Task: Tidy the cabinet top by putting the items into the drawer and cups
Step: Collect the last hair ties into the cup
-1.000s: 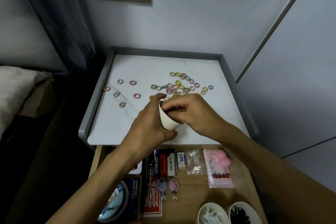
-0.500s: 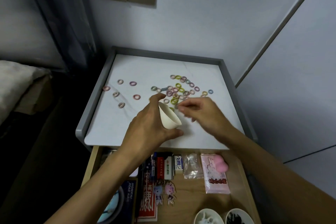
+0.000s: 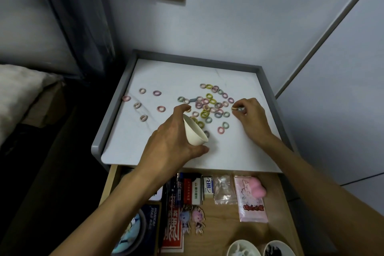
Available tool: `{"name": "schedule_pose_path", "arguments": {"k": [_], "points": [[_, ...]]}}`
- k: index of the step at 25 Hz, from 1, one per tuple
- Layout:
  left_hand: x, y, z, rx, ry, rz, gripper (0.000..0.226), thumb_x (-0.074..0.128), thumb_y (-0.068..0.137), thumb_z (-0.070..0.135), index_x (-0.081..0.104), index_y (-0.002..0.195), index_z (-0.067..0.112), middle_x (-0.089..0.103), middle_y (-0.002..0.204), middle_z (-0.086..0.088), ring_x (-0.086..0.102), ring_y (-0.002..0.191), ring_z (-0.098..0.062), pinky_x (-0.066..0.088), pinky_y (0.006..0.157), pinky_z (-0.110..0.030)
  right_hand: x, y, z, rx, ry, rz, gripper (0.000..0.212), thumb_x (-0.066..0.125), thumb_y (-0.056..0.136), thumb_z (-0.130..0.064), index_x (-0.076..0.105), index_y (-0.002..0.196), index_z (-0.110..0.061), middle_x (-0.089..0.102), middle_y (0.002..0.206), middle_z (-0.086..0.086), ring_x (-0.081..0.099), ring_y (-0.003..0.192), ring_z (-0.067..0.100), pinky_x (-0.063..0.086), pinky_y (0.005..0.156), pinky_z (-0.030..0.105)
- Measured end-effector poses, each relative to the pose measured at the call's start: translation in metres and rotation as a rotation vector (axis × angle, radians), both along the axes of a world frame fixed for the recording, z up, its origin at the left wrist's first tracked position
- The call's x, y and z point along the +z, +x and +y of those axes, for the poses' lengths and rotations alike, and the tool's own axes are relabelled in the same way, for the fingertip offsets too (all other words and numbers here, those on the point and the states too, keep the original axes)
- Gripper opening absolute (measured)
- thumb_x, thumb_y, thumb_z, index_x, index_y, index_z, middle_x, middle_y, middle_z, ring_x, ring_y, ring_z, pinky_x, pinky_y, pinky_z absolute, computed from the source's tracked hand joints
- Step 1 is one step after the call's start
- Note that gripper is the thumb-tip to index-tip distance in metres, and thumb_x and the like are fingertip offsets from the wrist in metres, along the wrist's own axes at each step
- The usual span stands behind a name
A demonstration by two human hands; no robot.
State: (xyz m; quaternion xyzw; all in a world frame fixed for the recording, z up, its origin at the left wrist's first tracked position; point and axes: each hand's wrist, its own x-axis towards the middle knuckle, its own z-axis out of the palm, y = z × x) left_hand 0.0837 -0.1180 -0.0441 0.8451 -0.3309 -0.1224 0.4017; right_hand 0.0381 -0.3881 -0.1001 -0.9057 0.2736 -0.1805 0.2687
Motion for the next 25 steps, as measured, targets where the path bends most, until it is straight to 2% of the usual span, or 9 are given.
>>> {"name": "schedule_pose_path", "arguments": {"k": [3, 8, 10, 13, 16, 18, 21, 23, 25], "points": [[0.0, -0.001, 0.0, 0.0, 0.006, 0.0, 0.096, 0.085, 0.065, 0.045, 0.025, 0.141, 0.036, 0.054, 0.118, 0.011, 0.05, 0.094, -0.008, 0.042, 0.072, -0.023, 0.003, 0.003, 0.002, 0.033, -0.087, 0.063, 0.016, 0.063, 0.093, -0.014, 0.066, 0.107, -0.008, 0.063, 0.108, 0.01, 0.058, 0.09, 0.017, 0.046, 0.082, 0.023], [-0.001, -0.003, -0.001, 0.003, 0.01, 0.001, 0.096, 0.085, 0.066, 0.044, 0.026, 0.141, 0.035, 0.057, 0.123, 0.008, 0.049, 0.093, -0.008, 0.041, 0.074, -0.024, 0.005, 0.001, 0.005, 0.061, -0.287, 0.359, 0.018, 0.056, 0.097, -0.019, 0.062, 0.108, -0.006, 0.064, 0.107, 0.014, 0.06, 0.093, 0.029, 0.052, 0.085, 0.042], [0.0, -0.004, -0.002, 0.001, 0.007, 0.001, 0.096, 0.085, 0.066, 0.044, 0.026, 0.141, 0.035, 0.058, 0.122, 0.008, 0.049, 0.094, -0.008, 0.041, 0.074, -0.023, 0.02, -0.002, 0.017, 0.043, -0.18, 0.28, 0.019, 0.056, 0.097, -0.019, 0.061, 0.109, -0.006, 0.064, 0.107, 0.011, 0.061, 0.094, 0.026, 0.052, 0.086, 0.04], [0.0, -0.001, -0.003, 0.009, -0.006, 0.006, 0.097, 0.085, 0.065, 0.045, 0.025, 0.141, 0.035, 0.055, 0.117, 0.011, 0.049, 0.095, -0.008, 0.04, 0.071, -0.022, 0.061, -0.006, 0.05, 0.178, 0.26, 0.008, 0.014, 0.063, 0.093, -0.014, 0.064, 0.107, -0.012, 0.067, 0.099, 0.003, 0.065, 0.09, 0.018, 0.055, 0.079, 0.031], [0.001, -0.001, -0.005, 0.006, -0.035, 0.031, 0.097, 0.085, 0.065, 0.042, 0.026, 0.142, 0.032, 0.051, 0.106, 0.017, 0.055, 0.094, -0.009, 0.042, 0.069, -0.02, 0.088, -0.013, 0.095, 0.564, 0.482, 0.046, 0.015, 0.063, 0.09, -0.002, 0.067, 0.103, -0.009, 0.068, 0.093, 0.001, 0.065, 0.082, 0.008, 0.054, 0.071, 0.027], [0.002, -0.001, -0.007, -0.009, -0.034, 0.026, 0.097, 0.086, 0.065, 0.038, 0.027, 0.142, 0.03, 0.053, 0.103, 0.019, 0.06, 0.096, -0.011, 0.046, 0.074, -0.024, 0.086, -0.015, 0.11, 0.691, 0.482, 0.098, 0.023, 0.061, 0.089, 0.004, 0.068, 0.108, -0.006, 0.071, 0.1, 0.004, 0.068, 0.09, 0.008, 0.054, 0.08, 0.027], [0.003, -0.002, -0.004, 0.015, -0.021, 0.021, 0.097, 0.086, 0.065, 0.04, 0.027, 0.141, 0.032, 0.05, 0.104, 0.018, 0.055, 0.093, -0.01, 0.042, 0.071, -0.023, 0.08, -0.011, 0.096, 0.524, 0.495, -0.033, 0.02, 0.065, 0.087, 0.002, 0.071, 0.103, -0.007, 0.073, 0.097, 0.003, 0.068, 0.086, 0.01, 0.054, 0.071, 0.025], [0.003, -0.003, 0.0, 0.032, -0.027, 0.019, 0.095, 0.086, 0.065, 0.041, 0.027, 0.14, 0.034, 0.047, 0.104, 0.017, 0.05, 0.091, -0.009, 0.04, 0.068, -0.021, 0.068, -0.006, 0.073, 0.259, 0.308, -0.099, 0.013, 0.065, 0.089, -0.008, 0.071, 0.099, -0.013, 0.071, 0.097, -0.001, 0.067, 0.087, 0.013, 0.054, 0.074, 0.027], [0.003, -0.002, 0.004, 0.027, -0.029, 0.017, 0.095, 0.086, 0.066, 0.041, 0.027, 0.14, 0.034, 0.046, 0.105, 0.017, 0.05, 0.092, -0.008, 0.039, 0.064, -0.016, 0.047, -0.003, 0.05, 0.085, 0.091, 0.015, 0.019, 0.063, 0.093, -0.018, 0.067, 0.111, -0.02, 0.064, 0.113, 0.002, 0.061, 0.1, 0.015, 0.051, 0.086, 0.025]]}}
